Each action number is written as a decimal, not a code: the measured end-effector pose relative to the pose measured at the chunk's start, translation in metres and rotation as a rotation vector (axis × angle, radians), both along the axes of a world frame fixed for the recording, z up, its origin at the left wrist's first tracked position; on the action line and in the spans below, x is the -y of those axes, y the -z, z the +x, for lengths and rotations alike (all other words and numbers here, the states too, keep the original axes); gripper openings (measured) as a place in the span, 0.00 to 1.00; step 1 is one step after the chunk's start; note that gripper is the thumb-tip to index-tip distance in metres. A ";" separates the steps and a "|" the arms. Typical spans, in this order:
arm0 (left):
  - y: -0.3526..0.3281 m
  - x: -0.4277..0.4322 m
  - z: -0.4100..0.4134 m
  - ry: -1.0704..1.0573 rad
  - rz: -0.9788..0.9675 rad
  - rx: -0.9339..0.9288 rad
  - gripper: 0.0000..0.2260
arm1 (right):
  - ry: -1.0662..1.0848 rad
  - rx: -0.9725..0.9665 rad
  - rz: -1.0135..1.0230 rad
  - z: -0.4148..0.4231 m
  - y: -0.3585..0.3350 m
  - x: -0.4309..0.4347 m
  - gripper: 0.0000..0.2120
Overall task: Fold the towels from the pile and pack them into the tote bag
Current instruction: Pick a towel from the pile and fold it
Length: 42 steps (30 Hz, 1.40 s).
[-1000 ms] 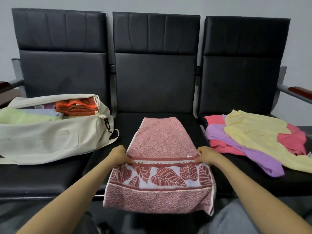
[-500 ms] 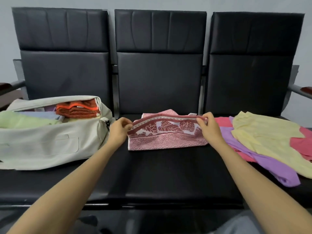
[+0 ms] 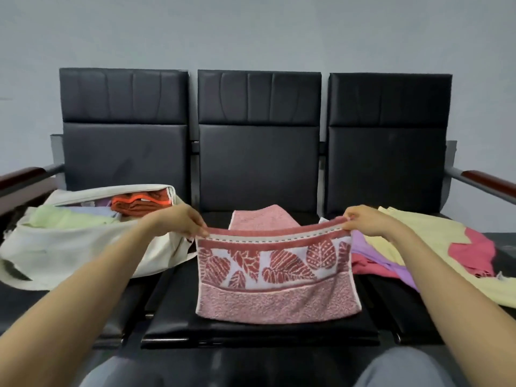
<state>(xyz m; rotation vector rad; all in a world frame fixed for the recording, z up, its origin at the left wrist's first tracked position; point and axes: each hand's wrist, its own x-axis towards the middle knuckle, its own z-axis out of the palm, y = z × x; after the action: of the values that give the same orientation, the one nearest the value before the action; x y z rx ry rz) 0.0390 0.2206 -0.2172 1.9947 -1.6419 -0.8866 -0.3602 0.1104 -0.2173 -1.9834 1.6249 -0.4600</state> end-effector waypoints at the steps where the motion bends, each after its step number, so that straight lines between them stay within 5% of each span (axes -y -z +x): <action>1: 0.012 0.015 -0.004 -0.064 -0.020 0.170 0.09 | 0.024 -0.018 0.014 0.007 0.006 0.006 0.06; 4: 0.035 0.049 -0.021 -0.345 -0.136 0.063 0.14 | 0.100 0.334 0.197 0.029 0.023 0.024 0.03; 8: -0.004 0.052 -0.049 -0.588 -0.779 -0.256 0.09 | 0.125 0.767 -0.350 0.050 -0.011 0.036 0.02; 11: -0.032 0.028 -0.067 -0.453 -1.115 -0.349 0.06 | -0.001 1.086 -0.576 0.057 -0.034 0.016 0.09; 19: 0.028 -0.011 -0.039 -0.464 -1.007 -0.253 0.07 | 0.099 0.745 -0.578 0.038 0.009 -0.026 0.10; 28: 0.126 -0.004 -0.016 -0.300 -0.190 0.108 0.08 | 0.044 0.045 0.108 0.028 0.113 -0.001 0.13; 34: 0.160 0.012 -0.021 -0.331 -0.233 0.115 0.12 | 0.129 -0.256 0.116 0.036 0.146 0.007 0.12; 36: 0.163 0.016 -0.023 -0.342 -0.249 0.054 0.13 | 0.227 -0.267 0.082 0.039 0.143 0.006 0.17; 42: 0.167 0.035 -0.023 -0.363 -0.170 -0.101 0.11 | 0.283 -0.084 0.341 0.030 0.142 0.022 0.13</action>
<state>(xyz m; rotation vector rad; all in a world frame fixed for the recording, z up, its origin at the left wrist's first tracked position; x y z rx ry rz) 0.0159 0.1854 -0.3838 2.0053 -1.2031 -0.6763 -0.3302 0.0885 -0.3591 -1.5492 1.9038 -0.1847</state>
